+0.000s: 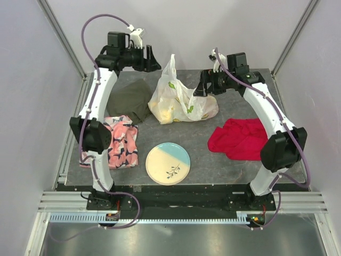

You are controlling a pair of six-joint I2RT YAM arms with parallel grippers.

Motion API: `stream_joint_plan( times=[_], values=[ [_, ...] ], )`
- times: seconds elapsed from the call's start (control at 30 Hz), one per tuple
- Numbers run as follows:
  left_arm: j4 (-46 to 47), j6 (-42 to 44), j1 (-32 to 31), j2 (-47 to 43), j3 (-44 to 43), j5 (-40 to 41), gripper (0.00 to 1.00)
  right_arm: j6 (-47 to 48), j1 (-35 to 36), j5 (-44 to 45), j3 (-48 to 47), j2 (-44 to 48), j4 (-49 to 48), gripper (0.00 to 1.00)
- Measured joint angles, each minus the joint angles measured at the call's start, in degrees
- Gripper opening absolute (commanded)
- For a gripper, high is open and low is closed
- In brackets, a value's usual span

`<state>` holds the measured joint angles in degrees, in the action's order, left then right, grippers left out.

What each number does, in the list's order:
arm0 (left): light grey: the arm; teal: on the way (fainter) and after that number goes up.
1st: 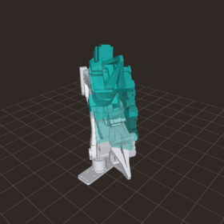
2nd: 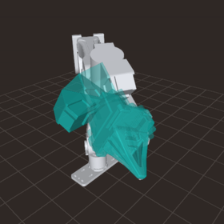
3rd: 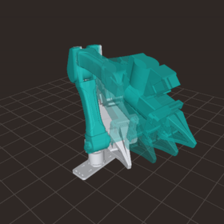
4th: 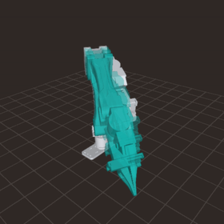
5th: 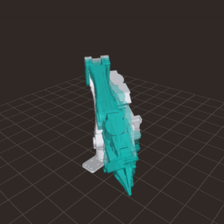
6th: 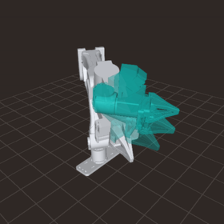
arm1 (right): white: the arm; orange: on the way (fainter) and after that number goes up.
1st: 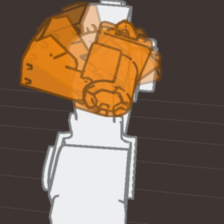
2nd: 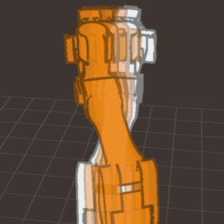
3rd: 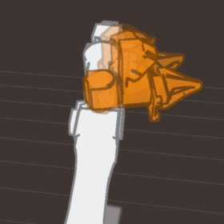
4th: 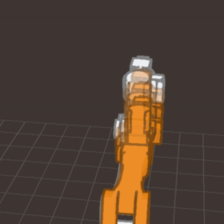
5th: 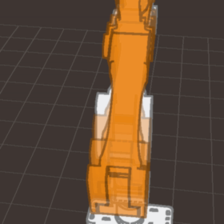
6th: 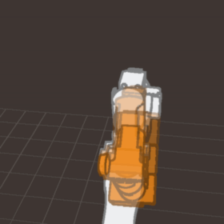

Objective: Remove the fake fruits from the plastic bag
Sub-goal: Adjust the plastic bag at the center of the board.

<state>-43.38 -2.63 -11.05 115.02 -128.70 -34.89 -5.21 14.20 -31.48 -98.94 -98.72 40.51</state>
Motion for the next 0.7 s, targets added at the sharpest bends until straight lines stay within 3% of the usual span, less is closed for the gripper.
stream_joint_plan(
  times=[0.33,0.43,0.47,0.53,0.57,0.6,0.63,0.7],
  values=[
    [14.1,-15.8,-2.3,15.3,-4.2,-1.0,0.78,-10.3,2.8,1.0,0.0,-2.6,-3.1,0.83],
    [19.6,-19.9,-2.8,19.8,-6.8,-1.2,0.77,-11.2,3.7,1.9,0.0,-2.8,-3.8,0.76],
    [21.0,-20.7,-2.9,21.7,-8.3,-1.0,0.72,-11.3,3.7,2.2,-0.3,-3.2,-3.6,0.70],
    [23.8,-21.9,-3.3,25.2,-11.2,0.0,0.49,-11.3,3.7,3.3,-0.8,-4.1,-3.6,0.62],
    [25.2,-22.3,-3.7,27.0,-12.4,0.4,0.39,-11.3,3.6,4.0,-1.0,-4.6,-3.5,0.53],
    [26.2,-22.6,-4.0,28.1,-13.0,0.7,0.09,-11.2,3.6,4.5,-1.1,-4.9,-3.3,0.49],
    [27.3,-22.7,-4.5,29.5,-13.8,1.4,0.02,-11.0,3.6,5.0,-1.2,-5.2,-3.1,0.44],
    [27.7,-22.9,-5.4,30.3,-13.9,2.9,0.01,-10.5,3.6,6.2,-1.5,-5.9,-2.4,0.35]
  ],
)
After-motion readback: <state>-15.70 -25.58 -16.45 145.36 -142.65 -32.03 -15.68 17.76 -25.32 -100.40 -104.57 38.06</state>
